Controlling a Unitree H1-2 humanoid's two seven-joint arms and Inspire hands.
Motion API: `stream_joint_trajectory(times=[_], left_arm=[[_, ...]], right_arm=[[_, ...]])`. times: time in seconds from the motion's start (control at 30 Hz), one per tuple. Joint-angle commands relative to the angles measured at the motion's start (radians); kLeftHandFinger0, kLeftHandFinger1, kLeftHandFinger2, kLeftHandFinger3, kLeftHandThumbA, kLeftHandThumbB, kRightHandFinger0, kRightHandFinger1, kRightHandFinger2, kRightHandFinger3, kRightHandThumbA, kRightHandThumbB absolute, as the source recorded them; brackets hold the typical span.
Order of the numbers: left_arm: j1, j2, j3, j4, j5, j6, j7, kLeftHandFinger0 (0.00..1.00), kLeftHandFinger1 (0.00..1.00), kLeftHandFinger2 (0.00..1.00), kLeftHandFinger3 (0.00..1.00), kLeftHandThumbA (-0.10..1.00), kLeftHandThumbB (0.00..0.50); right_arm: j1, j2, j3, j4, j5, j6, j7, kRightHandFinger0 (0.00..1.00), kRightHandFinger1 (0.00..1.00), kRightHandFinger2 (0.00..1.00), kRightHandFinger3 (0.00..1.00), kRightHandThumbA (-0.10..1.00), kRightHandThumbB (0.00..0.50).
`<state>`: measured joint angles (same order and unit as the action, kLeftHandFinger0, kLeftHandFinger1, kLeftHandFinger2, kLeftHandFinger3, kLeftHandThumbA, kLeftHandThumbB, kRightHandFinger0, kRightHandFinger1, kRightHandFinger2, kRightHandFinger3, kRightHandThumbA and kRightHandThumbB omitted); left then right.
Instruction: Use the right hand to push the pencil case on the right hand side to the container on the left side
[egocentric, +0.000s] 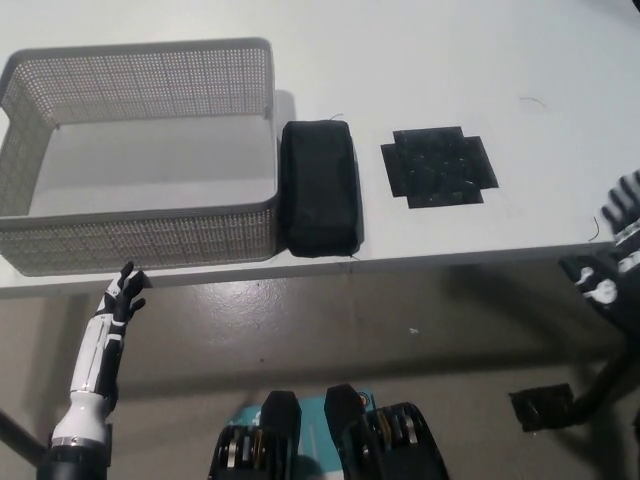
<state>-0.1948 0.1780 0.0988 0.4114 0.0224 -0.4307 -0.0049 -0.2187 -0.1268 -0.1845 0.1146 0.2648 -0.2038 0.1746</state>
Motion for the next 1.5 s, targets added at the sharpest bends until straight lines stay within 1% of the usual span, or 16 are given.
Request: stream_joint_trajectory(times=[0.0, 0.13, 0.3, 0.4, 0.5, 0.57, 0.63, 0.7, 0.83, 0.87, 0.93, 1.03, 1.07, 1.17, 1.33, 1.47], left_arm=[[-0.019, 0.017, 0.000, -0.019, -0.015, -0.039, -0.007, 1.00, 1.00, 1.00, 1.00, 1.00, 0.315], [-0.028, 0.020, -0.004, -0.016, -0.002, -0.039, -0.001, 1.00, 1.00, 1.00, 1.00, 1.00, 0.312], [-0.038, 0.020, -0.012, -0.006, -0.001, -0.039, -0.006, 1.00, 1.00, 1.00, 1.00, 1.00, 0.316], [-0.036, 0.021, -0.009, -0.003, -0.010, -0.039, -0.013, 1.00, 1.00, 1.00, 1.00, 1.00, 0.333], [-0.023, 0.021, -0.006, -0.007, -0.018, -0.039, -0.019, 1.00, 1.00, 1.00, 1.00, 1.00, 0.327], [-0.008, 0.026, -0.006, -0.008, -0.013, -0.039, -0.018, 1.00, 1.00, 1.00, 1.00, 1.00, 0.310], [0.007, 0.026, -0.004, -0.012, -0.013, -0.039, -0.018, 1.00, 1.00, 1.00, 1.00, 1.00, 0.292], [0.029, 0.026, 0.000, -0.015, -0.025, -0.039, -0.028, 1.00, 1.00, 1.00, 1.00, 1.00, 0.289], [0.074, 0.038, -0.008, -0.051, -0.014, -0.039, -0.038, 1.00, 1.00, 1.00, 1.00, 1.00, 0.259], [0.091, 0.040, -0.008, -0.065, -0.011, -0.039, -0.039, 1.00, 1.00, 1.00, 1.00, 1.00, 0.257], [0.106, 0.040, -0.007, -0.078, -0.018, -0.039, -0.045, 1.00, 1.00, 1.00, 1.00, 1.00, 0.254], [0.132, 0.046, -0.006, -0.098, -0.030, -0.039, -0.057, 1.00, 1.00, 1.00, 1.00, 1.00, 0.265], [0.141, 0.046, -0.005, -0.105, -0.030, -0.039, -0.056, 1.00, 1.00, 1.00, 1.00, 1.00, 0.284], [0.158, 0.045, 0.000, -0.121, -0.040, -0.039, -0.062, 1.00, 1.00, 1.00, 1.00, 1.00, 0.302], [0.162, 0.046, 0.009, -0.130, -0.050, -0.039, -0.070, 1.00, 1.00, 1.00, 1.00, 1.00, 0.288], [0.157, 0.046, 0.017, -0.129, -0.046, -0.039, -0.067, 1.00, 1.00, 1.00, 1.00, 1.00, 0.298]], right_arm=[[-0.071, -0.011, 0.020, 0.130, -0.047, -0.083, -0.003, 1.00, 1.00, 1.00, 1.00, 1.00, 0.207], [-0.121, 0.010, 0.037, 0.264, -0.045, -0.112, 0.000, 1.00, 1.00, 1.00, 1.00, 1.00, 0.192], [-0.167, 0.027, 0.055, 0.405, -0.049, -0.144, 0.015, 1.00, 1.00, 1.00, 1.00, 1.00, 0.194], [-0.178, 0.043, 0.071, 0.427, -0.047, -0.144, 0.023, 1.00, 1.00, 1.00, 1.00, 1.00, 0.190], [-0.186, 0.046, 0.090, 0.437, -0.055, -0.149, 0.028, 1.00, 1.00, 1.00, 1.00, 1.00, 0.199], [-0.190, 0.045, 0.101, 0.445, -0.058, -0.160, 0.030, 1.00, 1.00, 1.00, 1.00, 1.00, 0.186], [-0.194, 0.043, 0.104, 0.447, -0.053, -0.160, 0.028, 1.00, 1.00, 1.00, 1.00, 1.00, 0.201], [-0.189, 0.045, 0.106, 0.423, -0.047, -0.148, 0.023, 1.00, 1.00, 1.00, 1.00, 1.00, 0.194], [-0.183, 0.040, 0.106, 0.403, -0.041, -0.141, 0.022, 1.00, 1.00, 1.00, 1.00, 1.00, 0.192], [-0.179, 0.038, 0.106, 0.392, -0.036, -0.136, 0.025, 1.00, 1.00, 1.00, 1.00, 1.00, 0.207], [-0.180, 0.036, 0.104, 0.393, -0.031, -0.137, 0.030, 1.00, 1.00, 1.00, 1.00, 1.00, 0.215], [-0.183, 0.039, 0.103, 0.389, -0.026, -0.135, 0.031, 1.00, 1.00, 1.00, 1.00, 1.00, 0.215], [-0.185, 0.039, 0.103, 0.390, -0.024, -0.135, 0.032, 1.00, 1.00, 1.00, 1.00, 1.00, 0.213], [-0.191, 0.039, 0.100, 0.394, -0.022, -0.140, 0.032, 1.00, 1.00, 1.00, 1.00, 1.00, 0.234], [-0.183, 0.038, 0.097, 0.379, -0.022, -0.140, 0.030, 1.00, 1.00, 1.00, 1.00, 1.00, 0.233], [-0.155, 0.034, 0.101, 0.350, -0.024, -0.136, 0.033, 1.00, 1.00, 1.00, 1.00, 1.00, 0.260]])
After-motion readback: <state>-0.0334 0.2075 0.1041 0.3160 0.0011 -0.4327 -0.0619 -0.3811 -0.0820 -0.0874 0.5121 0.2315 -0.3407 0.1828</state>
